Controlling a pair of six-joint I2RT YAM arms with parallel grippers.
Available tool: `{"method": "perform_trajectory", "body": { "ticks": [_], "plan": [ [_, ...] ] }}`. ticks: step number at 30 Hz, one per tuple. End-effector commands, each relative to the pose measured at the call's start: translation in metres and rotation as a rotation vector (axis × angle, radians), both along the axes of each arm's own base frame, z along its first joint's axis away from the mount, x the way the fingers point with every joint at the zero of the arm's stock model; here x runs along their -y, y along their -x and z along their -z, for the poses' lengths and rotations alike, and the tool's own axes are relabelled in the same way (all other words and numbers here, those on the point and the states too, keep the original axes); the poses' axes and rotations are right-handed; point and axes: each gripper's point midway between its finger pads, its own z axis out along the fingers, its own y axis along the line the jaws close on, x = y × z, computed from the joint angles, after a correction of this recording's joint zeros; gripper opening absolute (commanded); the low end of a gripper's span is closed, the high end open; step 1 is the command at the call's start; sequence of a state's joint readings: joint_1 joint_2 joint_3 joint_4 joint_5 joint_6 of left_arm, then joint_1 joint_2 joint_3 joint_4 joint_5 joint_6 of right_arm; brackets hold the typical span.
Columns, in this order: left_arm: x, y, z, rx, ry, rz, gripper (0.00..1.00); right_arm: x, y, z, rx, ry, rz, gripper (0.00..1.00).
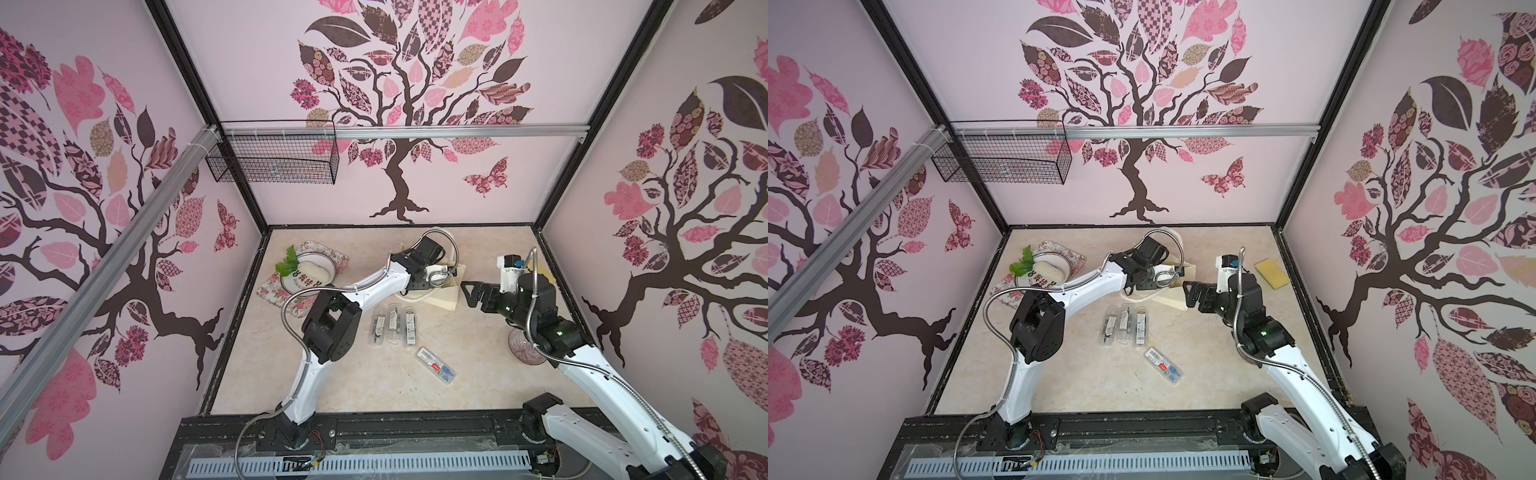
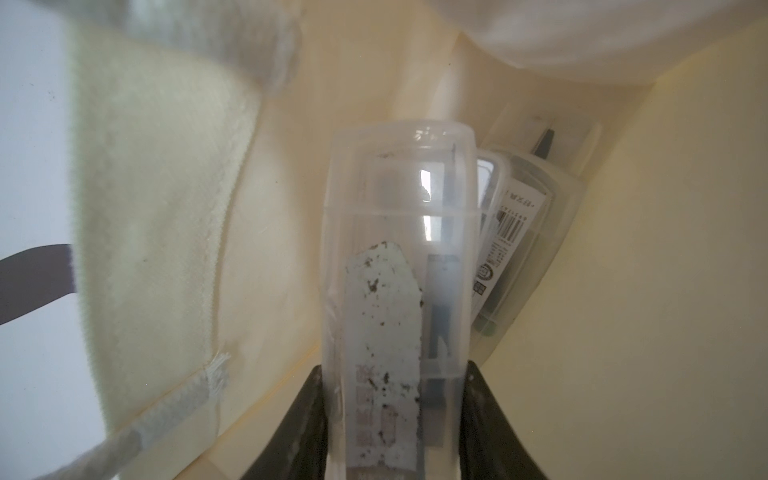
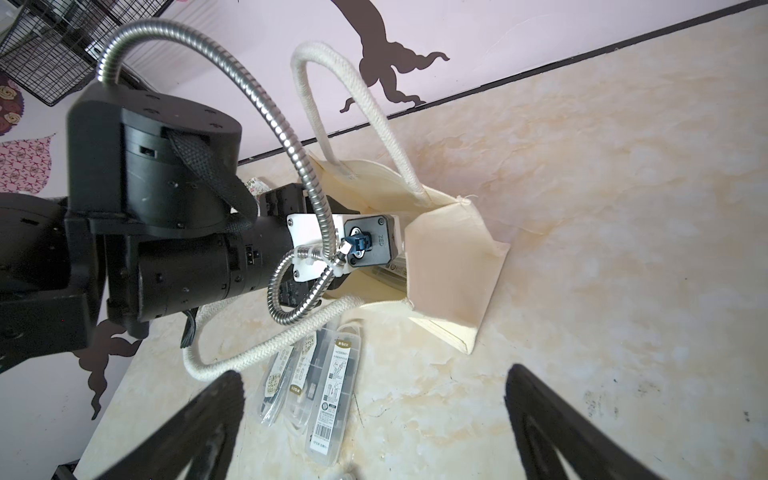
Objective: Put the compass set into the canvas bag
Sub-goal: Place the compass set in the canvas bag.
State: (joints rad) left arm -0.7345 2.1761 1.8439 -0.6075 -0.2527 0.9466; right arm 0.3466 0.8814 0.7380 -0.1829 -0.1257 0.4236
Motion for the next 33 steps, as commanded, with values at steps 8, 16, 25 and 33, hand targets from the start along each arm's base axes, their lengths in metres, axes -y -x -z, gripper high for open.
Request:
{"method": "perform_trajectory", "body": {
  "ticks": [8, 16, 25, 33],
  "plan": [
    [0.008, -0.011, -0.021, 0.079, 0.039, -0.012, 0.41, 0.002, 0.0, 0.001, 0.006, -0.003, 0.012, 1.0],
    [0.007, -0.01, -0.013, 0.08, 0.0, -0.004, 0.42, 0.003, 0.002, -0.001, 0.012, -0.005, 0.013, 1.0],
    [0.004, -0.01, 0.006, 0.069, -0.063, -0.003, 0.46, 0.004, 0.003, 0.0, 0.012, -0.005, 0.018, 1.0],
    [0.009, -0.018, -0.007, 0.115, -0.018, -0.02, 0.57, 0.005, 0.003, -0.003, 0.015, -0.002, 0.02, 1.0]
  ]
}}
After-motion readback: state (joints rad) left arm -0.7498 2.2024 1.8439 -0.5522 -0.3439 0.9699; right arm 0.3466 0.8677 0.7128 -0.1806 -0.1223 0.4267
